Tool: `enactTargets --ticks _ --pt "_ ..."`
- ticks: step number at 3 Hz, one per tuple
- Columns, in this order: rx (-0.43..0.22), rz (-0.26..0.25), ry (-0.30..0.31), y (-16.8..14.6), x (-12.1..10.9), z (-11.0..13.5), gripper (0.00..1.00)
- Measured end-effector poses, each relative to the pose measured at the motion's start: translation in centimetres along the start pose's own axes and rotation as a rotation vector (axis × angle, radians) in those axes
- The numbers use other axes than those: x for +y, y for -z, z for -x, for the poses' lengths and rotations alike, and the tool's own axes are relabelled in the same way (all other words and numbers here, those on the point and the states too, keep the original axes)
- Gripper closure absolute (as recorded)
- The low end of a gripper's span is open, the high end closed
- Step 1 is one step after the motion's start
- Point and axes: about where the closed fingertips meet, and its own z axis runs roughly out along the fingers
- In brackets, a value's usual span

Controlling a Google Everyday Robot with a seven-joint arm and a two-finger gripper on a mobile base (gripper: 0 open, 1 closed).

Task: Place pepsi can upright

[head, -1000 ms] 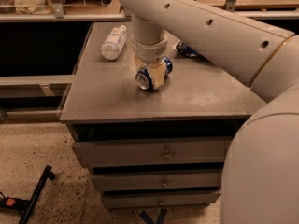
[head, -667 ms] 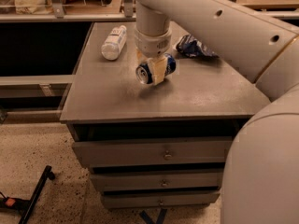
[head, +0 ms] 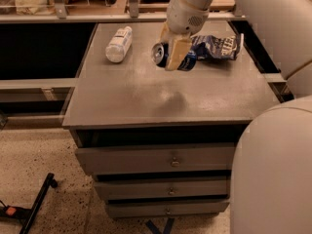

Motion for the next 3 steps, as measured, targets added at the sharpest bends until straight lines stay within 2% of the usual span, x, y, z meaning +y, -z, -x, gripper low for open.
enactTargets --ticks 1,2,3 --pt "-0.242 -0.077 -0.128 3.3 -0.6 1.7 1.0" --pt "-0.523 -0.151 -0.263 8.3 0.4 5.1 1.0" --pt "-0.632 -0.19 -0.296 9.6 -0.3 6.6 1.0"
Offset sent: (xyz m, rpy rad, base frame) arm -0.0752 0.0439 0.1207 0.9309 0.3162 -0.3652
